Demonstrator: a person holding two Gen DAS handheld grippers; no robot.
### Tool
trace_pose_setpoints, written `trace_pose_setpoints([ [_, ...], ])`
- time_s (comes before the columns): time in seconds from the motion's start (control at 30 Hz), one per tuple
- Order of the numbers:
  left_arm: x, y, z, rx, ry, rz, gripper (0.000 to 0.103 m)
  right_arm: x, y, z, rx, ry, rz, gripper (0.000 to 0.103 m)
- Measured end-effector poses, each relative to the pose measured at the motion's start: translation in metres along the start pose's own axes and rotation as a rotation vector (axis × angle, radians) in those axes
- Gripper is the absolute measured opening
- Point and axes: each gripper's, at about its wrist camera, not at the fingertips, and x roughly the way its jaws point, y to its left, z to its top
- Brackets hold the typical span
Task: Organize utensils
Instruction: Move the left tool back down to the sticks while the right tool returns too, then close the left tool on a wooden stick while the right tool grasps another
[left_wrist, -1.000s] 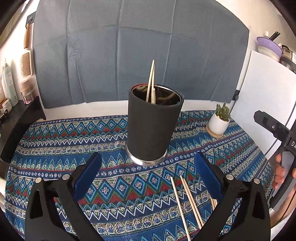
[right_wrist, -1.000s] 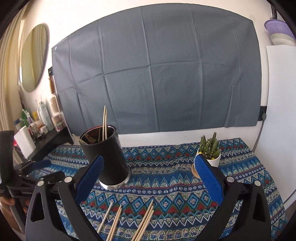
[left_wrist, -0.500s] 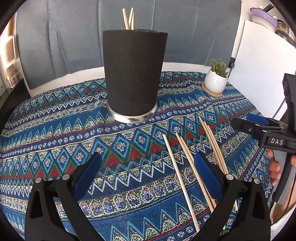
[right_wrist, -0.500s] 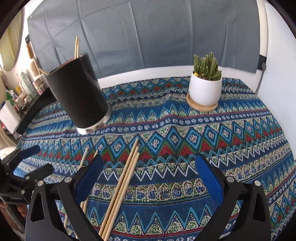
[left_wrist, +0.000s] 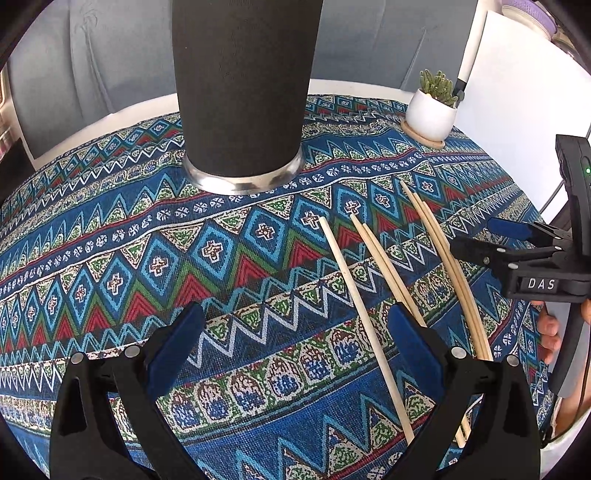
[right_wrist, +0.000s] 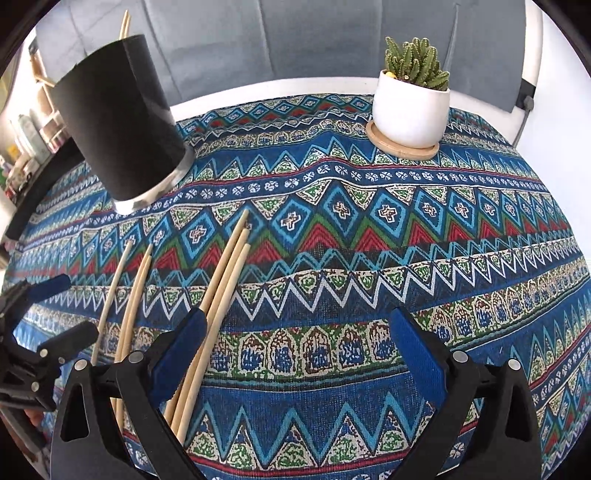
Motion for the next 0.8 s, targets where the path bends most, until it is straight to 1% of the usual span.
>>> trace_pose_setpoints([
  [0.07,0.003,-0.003,0.0,0.02,0.0,0.02,0.097,-0.001,0.002,-0.003,-0.013,-0.029,-0.014,0.095],
  [0.13,0.005,-0.008,-0.001,0.05,0.004,0.054,0.097,0.0,0.002,-0.006,0.003,-0.026,-0.031,0.095],
  [0.17,0.007,-0.012,-0.001,0.069,0.011,0.069,0.097,0.0,0.005,-0.007,-0.017,-0.026,-0.052,0.095],
  [0.23,0.007,-0.016,-0.001,0.075,0.01,0.066,0.097,0.0,0.009,-0.009,-0.029,-0.041,-0.058,0.095],
  [0.37,0.008,-0.016,-0.001,0.067,0.012,0.071,0.098,-0.002,0.007,-0.01,-0.02,-0.043,-0.039,0.096],
  [0.8,0.015,-0.015,0.001,0.059,0.012,0.075,0.099,0.0,0.003,-0.008,-0.015,-0.041,-0.034,0.097],
])
